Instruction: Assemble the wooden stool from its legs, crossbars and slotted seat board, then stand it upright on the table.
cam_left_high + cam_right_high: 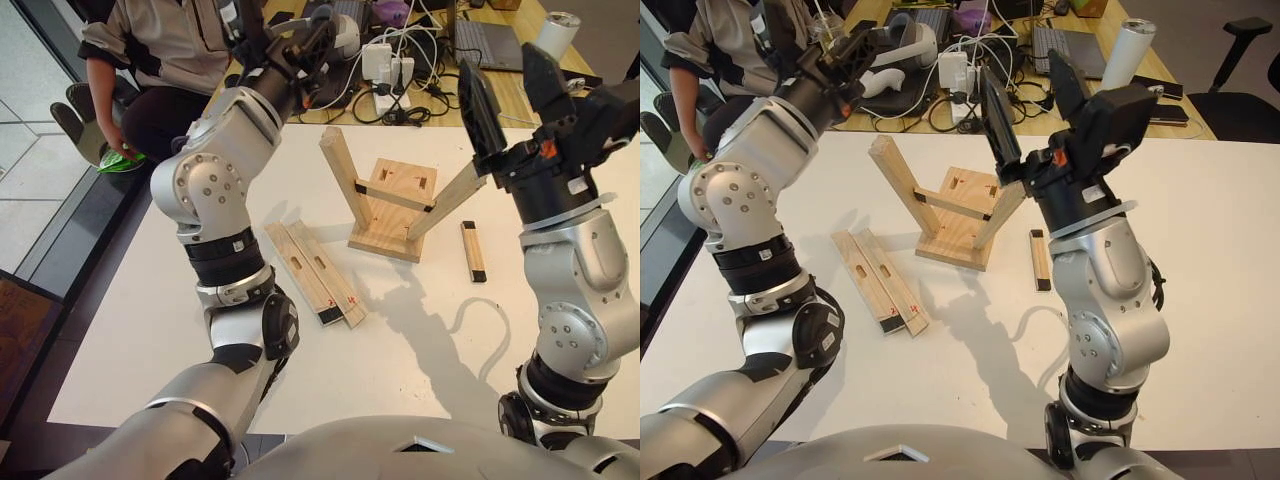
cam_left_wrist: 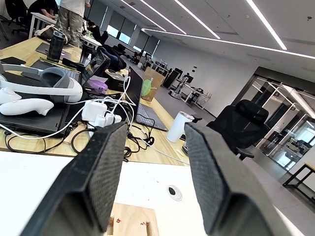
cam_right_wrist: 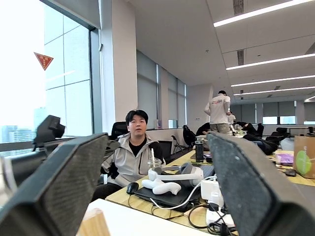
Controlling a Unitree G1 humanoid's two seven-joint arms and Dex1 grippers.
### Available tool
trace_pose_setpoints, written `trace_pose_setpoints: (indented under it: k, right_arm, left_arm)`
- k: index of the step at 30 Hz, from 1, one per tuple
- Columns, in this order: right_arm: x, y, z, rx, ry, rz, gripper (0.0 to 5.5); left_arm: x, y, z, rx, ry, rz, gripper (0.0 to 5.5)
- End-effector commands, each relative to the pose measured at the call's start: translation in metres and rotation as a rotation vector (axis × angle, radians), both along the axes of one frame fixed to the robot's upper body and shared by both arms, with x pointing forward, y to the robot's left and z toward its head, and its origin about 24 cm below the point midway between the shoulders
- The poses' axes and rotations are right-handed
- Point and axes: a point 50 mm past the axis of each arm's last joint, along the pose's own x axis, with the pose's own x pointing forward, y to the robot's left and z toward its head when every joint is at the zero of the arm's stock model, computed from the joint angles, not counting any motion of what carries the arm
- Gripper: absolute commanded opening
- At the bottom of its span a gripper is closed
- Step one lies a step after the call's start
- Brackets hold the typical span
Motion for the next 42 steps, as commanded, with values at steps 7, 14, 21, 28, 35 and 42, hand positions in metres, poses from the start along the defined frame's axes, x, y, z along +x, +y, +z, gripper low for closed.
trace_pose_setpoints:
  k: [7,14,21,28,35,42]
  right_arm:
    - [-0.026,0.022,-0.065,-0.243,0.303,0.223,3.69]
    - [-0.017,-0.006,-0.084,-0.315,0.38,0.004,3.69]
    - [-0.005,-0.044,-0.096,-0.311,0.443,-0.309,3.69]
    - [-0.001,-0.039,-0.097,-0.25,0.464,-0.303,3.69]
    - [-0.003,0.018,-0.085,-0.051,0.512,0.071,3.69]
    - [0.04,0.014,-0.063,0.047,0.389,-0.201,3.07]
  left_arm:
    - [0.0,0.021,-0.014,0.037,0.048,0.124,2.09]
    - [0.0,0.048,-0.021,0.079,0.072,0.247,2.09]
    - [-0.004,0.04,-0.031,0.081,0.086,0.244,2.09]
    - [-0.005,0.039,-0.035,0.088,0.093,0.255,2.09]
    - [-0.006,0.036,-0.041,0.103,0.109,0.259,2.09]
    - [-0.005,0.03,-0.04,0.108,0.106,0.238,2.09]
